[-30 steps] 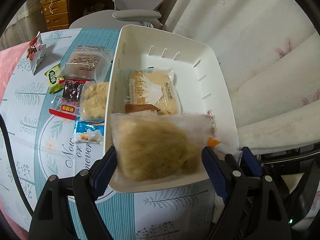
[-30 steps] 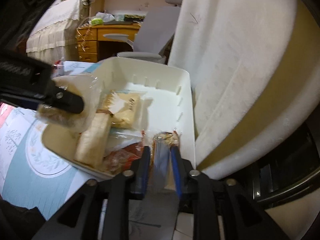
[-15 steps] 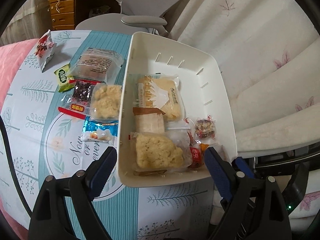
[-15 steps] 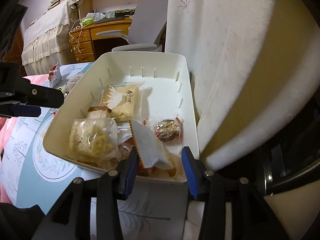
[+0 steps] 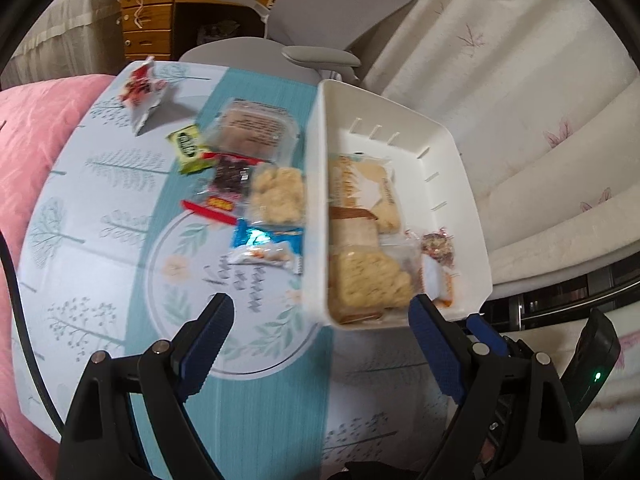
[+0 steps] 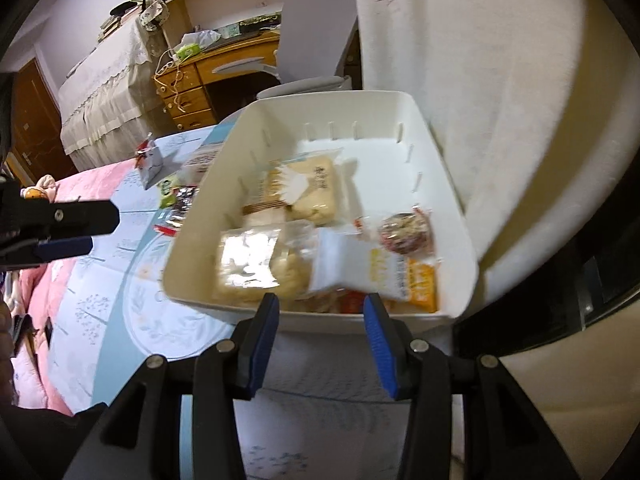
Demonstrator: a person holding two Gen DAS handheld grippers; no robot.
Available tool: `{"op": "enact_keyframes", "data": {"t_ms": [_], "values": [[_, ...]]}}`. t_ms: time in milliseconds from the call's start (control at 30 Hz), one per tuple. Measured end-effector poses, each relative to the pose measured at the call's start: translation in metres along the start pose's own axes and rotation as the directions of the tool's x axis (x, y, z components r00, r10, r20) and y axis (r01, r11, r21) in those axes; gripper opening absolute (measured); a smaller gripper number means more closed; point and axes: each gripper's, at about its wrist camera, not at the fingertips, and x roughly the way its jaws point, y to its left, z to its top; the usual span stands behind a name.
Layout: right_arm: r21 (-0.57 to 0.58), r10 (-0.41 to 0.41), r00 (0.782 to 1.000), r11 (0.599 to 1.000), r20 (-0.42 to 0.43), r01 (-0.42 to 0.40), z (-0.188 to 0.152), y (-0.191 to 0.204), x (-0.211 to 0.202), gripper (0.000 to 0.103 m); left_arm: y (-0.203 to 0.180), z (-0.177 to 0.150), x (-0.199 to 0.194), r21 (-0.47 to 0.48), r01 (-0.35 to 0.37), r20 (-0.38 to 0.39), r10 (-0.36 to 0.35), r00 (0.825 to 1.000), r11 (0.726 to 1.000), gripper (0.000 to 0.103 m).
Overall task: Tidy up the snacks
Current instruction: 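Withdraw both grippers from the tray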
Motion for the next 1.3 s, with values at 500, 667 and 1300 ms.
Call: {"op": "enact_keyframes", "data": {"t_ms": [500, 667, 1300], "values": [[0.196, 0.015, 0.999, 0.981, -0.033, -0.008, -0.012, 0.069, -0.005, 0.044, 0.096, -0.008, -0.058, 0.091, 0.016, 0.015, -0.018, 1.0, 0.996, 0.088], [0.364, 0.012, 0.999, 0.931, -0.052, 0.008, -0.024, 0.091, -0.004, 0.044, 0.125, 0.0, -0.076, 0.163, 0.039, 0.004, -0.04, 0.999, 0.986, 0.088], [0.718, -0.018, 0.989, 0.686, -0.146, 0.118, -0.038, 0.152, 0.03, 0.044, 0.206, 0.098, -0.067, 0.317, -0.005, -0.029, 0.015, 0.999, 0.949, 0.088]]}}
